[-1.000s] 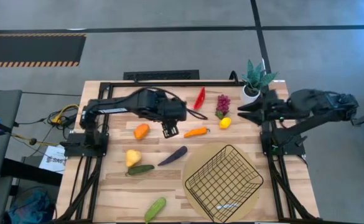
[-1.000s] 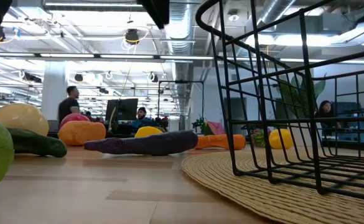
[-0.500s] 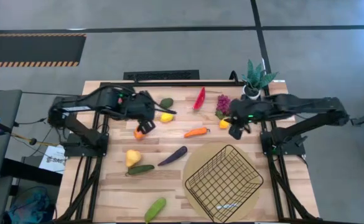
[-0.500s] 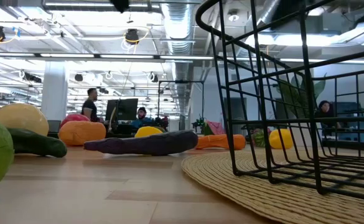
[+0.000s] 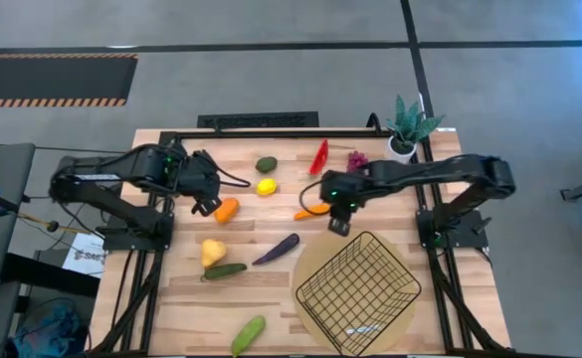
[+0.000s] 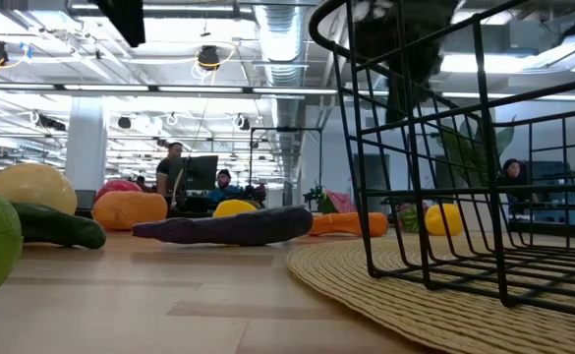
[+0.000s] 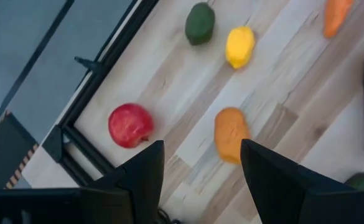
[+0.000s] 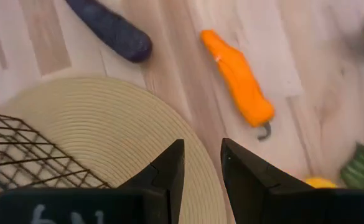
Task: Build produce basket
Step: Put the orange chili pepper into the mesh basket
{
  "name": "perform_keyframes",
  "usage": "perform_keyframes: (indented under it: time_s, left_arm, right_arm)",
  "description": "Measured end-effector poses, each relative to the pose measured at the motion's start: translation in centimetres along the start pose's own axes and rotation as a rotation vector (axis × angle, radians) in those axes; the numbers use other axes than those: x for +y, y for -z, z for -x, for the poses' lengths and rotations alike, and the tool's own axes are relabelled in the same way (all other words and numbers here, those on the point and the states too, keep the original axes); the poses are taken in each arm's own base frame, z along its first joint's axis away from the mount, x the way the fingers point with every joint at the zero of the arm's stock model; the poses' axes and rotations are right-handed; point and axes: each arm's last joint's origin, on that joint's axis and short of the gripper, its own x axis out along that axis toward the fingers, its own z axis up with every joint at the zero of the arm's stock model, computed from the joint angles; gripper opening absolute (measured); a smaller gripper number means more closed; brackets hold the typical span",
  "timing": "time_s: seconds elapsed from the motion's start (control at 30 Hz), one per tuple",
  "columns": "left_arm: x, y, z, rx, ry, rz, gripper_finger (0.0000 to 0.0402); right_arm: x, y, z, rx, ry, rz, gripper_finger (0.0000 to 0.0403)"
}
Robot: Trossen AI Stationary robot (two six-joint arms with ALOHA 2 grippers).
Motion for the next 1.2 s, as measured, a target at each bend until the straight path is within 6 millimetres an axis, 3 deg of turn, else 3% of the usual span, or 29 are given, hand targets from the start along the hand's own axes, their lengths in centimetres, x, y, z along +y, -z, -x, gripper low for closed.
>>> perform_keyframes:
  time_s: [0.43,0.7,0.87,1.2]
  left_arm:
    - [0.2,0.1,0.1,-0.007,-0.001,-0.024,0.0199]
    - [0.2,0.1,0.1,-0.009,-0.003,-0.05,0.0199]
    - [0.2,0.1,0.1,-0.009,-0.004,-0.058,0.0199]
    - [0.2,0.1,0.1,-0.008,-0.004,-0.061,0.0199]
  right_arm:
    - [1.3,-6.1,-6.4,0.163,0.051,0.248,0.0145]
    - [0.6,-6.1,-9.8,0.279,0.089,0.309,0.0168]
    - [-0.8,-6.4,-10.2,0.282,0.186,0.345,0.0183]
    - [-2.9,-6.3,-11.6,0.297,0.149,0.288,0.0204]
